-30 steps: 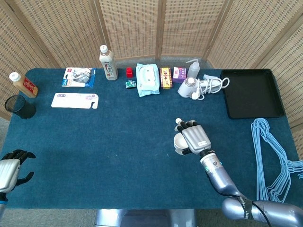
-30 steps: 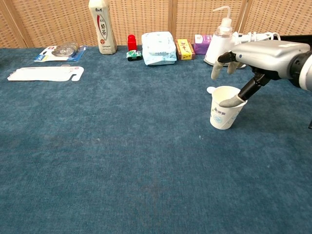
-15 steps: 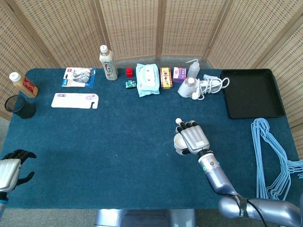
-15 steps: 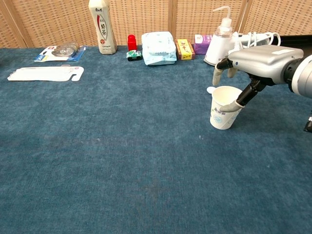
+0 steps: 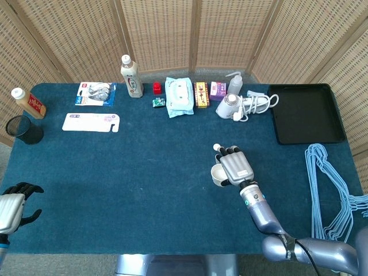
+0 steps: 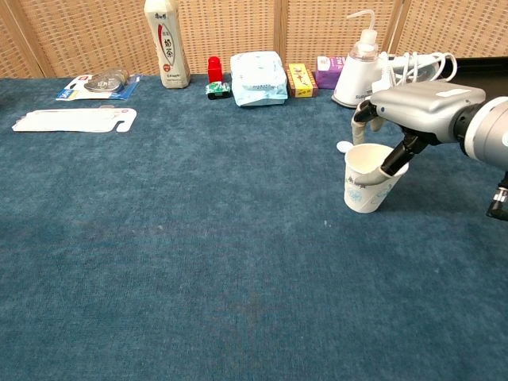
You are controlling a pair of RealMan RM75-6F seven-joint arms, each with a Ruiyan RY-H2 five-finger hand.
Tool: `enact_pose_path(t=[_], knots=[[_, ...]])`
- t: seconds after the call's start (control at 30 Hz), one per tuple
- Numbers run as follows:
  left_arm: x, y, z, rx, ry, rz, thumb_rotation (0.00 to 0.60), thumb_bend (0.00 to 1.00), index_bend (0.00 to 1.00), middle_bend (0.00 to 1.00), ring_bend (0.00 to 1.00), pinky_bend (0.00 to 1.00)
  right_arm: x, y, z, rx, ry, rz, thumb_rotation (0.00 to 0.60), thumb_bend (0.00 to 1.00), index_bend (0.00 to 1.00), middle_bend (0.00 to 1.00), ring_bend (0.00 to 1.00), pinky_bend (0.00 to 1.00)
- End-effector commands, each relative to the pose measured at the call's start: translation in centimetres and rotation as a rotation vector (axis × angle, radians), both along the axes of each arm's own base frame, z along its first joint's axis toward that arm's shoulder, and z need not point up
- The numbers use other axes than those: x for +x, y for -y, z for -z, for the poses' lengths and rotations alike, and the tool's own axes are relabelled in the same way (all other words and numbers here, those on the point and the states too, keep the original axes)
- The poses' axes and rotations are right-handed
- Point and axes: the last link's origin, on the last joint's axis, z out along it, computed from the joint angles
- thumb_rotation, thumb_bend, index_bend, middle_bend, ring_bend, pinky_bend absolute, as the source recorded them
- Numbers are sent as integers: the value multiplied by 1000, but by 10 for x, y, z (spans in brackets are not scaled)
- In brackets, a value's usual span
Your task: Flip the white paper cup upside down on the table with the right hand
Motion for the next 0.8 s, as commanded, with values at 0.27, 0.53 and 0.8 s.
enact_pose_path(t=[0.27, 0.53, 0.8], knots=[[-1, 0, -1, 3, -1, -2, 563, 229, 374, 383, 245, 276, 4, 3, -5, 17, 138, 44, 410, 250, 456, 233, 288, 182], [-2, 1, -1, 5, 0, -1, 570, 230, 374, 382, 246, 276, 8, 8, -14, 83, 402, 153, 409, 250, 464, 246, 303, 183], [-2, 2, -3, 8, -3, -3, 566, 229, 374, 382, 245, 276, -12, 12, 0, 143, 646, 299, 411, 249, 463, 252, 304, 186]])
